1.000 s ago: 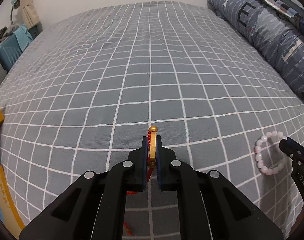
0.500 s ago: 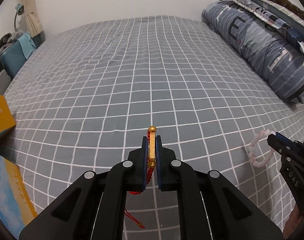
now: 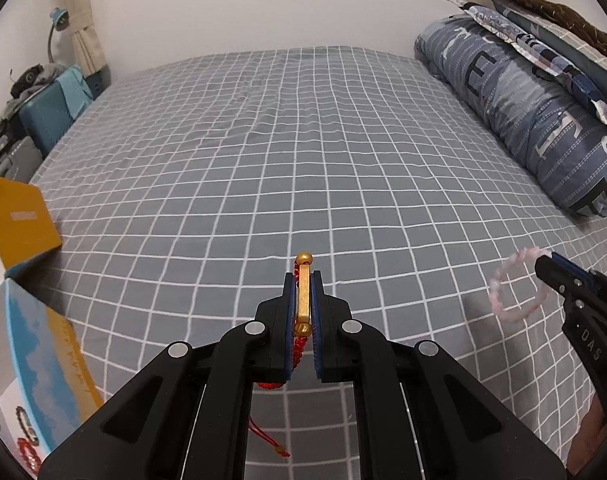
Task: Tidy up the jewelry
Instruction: 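Carry the red cord and pink bead bracelets over the white box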
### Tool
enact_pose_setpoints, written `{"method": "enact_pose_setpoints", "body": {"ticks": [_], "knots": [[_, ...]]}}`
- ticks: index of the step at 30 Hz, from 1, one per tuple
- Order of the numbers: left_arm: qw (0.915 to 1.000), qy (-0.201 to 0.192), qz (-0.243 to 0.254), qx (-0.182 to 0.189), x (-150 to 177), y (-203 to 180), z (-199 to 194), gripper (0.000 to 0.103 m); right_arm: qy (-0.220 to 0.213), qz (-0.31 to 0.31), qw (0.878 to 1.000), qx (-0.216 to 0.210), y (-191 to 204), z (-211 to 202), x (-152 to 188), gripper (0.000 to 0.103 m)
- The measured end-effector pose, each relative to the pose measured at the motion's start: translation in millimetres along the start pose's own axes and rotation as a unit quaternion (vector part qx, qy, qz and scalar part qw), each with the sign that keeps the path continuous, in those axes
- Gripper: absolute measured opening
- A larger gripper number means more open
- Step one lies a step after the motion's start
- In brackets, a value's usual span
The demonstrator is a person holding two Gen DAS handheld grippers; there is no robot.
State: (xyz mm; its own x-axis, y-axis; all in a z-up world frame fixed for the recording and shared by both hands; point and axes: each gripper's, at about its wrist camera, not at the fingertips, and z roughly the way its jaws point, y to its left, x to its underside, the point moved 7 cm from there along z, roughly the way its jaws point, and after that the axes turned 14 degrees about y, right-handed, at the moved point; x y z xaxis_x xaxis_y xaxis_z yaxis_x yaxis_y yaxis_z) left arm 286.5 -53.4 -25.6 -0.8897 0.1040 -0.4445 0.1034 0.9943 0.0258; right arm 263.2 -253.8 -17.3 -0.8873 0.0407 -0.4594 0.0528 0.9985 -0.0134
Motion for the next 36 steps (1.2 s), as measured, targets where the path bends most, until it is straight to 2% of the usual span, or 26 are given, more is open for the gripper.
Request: {"method": "enact_pose_setpoints", "body": {"ticks": [12,23,29,36], "knots": [[0.9992,-0.008,-0.034,-0.02,27,55,-37,0.007,-0.019,-0.033,0.999,-0.023,51,-31,-1,0.011],[0.9972,-0.016,-0.064,-0.035,47,110,-64,0.007,-0.038,-0.076,0.995,-0.056,119,-55,-2,0.011],[0.9946,-0.027,-0.092,-0.041,61,147,-88,0.007,-0.044,-0.1,0.991,-0.074,161,-64,-1,0.011],[0.988,-0.022,-0.141,-0.059,90,203,-104,0.007,-0.052,-0.13,0.985,-0.1,215,-78,6,0.011]]}}
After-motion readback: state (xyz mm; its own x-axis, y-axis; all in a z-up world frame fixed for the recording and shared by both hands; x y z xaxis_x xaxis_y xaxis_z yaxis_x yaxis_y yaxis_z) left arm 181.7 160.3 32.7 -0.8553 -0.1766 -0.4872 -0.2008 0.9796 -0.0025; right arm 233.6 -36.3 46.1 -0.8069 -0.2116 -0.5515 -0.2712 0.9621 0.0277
